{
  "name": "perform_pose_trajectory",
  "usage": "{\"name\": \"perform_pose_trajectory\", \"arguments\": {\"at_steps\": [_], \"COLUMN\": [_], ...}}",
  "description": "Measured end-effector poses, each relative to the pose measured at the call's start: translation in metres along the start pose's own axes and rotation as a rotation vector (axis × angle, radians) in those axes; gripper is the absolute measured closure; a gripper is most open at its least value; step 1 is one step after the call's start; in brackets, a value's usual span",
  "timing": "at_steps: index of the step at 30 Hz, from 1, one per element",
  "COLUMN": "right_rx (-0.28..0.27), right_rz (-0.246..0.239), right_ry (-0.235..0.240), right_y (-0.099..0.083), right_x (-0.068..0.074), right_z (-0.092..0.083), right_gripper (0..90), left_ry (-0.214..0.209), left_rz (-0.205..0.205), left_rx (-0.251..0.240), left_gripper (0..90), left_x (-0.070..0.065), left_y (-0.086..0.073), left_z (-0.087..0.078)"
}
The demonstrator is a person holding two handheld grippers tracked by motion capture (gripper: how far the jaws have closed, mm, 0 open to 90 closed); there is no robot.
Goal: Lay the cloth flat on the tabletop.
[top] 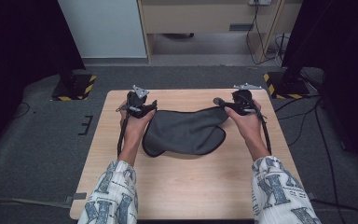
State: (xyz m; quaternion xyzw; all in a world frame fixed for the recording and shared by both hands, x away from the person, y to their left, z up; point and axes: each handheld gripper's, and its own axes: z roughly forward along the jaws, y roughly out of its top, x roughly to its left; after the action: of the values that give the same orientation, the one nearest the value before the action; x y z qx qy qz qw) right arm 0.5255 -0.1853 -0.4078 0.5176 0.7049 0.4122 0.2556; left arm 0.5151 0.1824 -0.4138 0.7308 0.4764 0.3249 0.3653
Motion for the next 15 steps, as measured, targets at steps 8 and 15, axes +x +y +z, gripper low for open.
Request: {"name": "perform_pose_trajectory", "arguments": {"at_steps": [8, 15], "right_rx": [0.042, 0.056], "right_rz": [-0.007, -0.023], "right_ry": [0.051, 0.080], "right_y": [-0.023, -0.049], "right_x": [0.004, 0.004], "right_z": [-0.010, -0.029], "right_gripper": [30.9, 52.0], "left_ry": [-0.068, -0.092], "left_rz": [0.027, 0.055], "left_rx": [0.028, 0.043], "left_gripper": [33.1, 35.6], "left_x": [-0.011, -0.029], "left_y": [-0.012, -0.043], "left_z": [-0.020, -0.040]}}
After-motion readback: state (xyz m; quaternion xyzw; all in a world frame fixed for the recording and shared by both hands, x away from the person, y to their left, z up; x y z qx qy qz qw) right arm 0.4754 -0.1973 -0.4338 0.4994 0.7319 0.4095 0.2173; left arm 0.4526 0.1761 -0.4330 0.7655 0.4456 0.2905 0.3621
